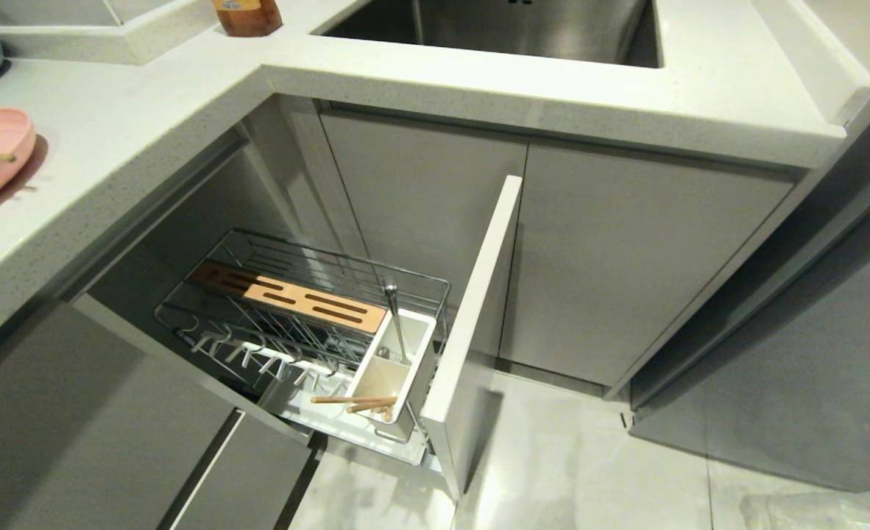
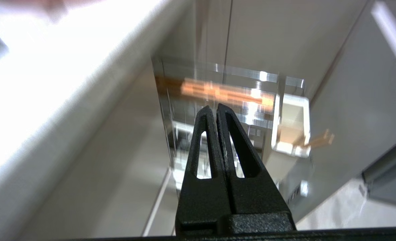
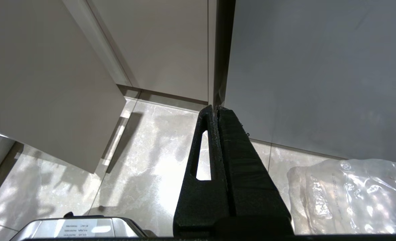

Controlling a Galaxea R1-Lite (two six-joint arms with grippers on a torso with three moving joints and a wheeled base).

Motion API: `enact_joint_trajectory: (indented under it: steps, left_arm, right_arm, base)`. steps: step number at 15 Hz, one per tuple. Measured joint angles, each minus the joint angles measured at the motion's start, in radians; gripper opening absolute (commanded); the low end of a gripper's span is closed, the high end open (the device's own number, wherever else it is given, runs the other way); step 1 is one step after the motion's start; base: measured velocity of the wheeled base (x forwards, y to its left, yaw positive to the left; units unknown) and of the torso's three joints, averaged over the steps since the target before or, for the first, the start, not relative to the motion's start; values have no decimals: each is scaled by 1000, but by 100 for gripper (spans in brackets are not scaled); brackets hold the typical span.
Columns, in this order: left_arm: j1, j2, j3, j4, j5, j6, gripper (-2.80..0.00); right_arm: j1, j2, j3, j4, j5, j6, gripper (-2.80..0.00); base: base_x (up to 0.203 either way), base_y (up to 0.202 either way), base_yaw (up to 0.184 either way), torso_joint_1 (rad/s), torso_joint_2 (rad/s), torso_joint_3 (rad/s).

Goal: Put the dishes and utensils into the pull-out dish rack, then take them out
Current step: Pick up the bowl and place it in the cupboard

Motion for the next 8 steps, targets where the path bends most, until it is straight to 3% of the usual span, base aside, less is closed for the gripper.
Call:
enact_joint_trajectory:
  steps: [4,8]
  left_arm:
    - [-30,208,-325,65,83,-1,-280]
    - [-164,466,-643,79,338,1,-280]
  right_arm:
    - [0,0,0,0,0,0,-280]
    - [0,0,0,0,0,0,-280]
  base:
    - [0,0,0,0,0,0]
    - [0,0,0,0,0,0]
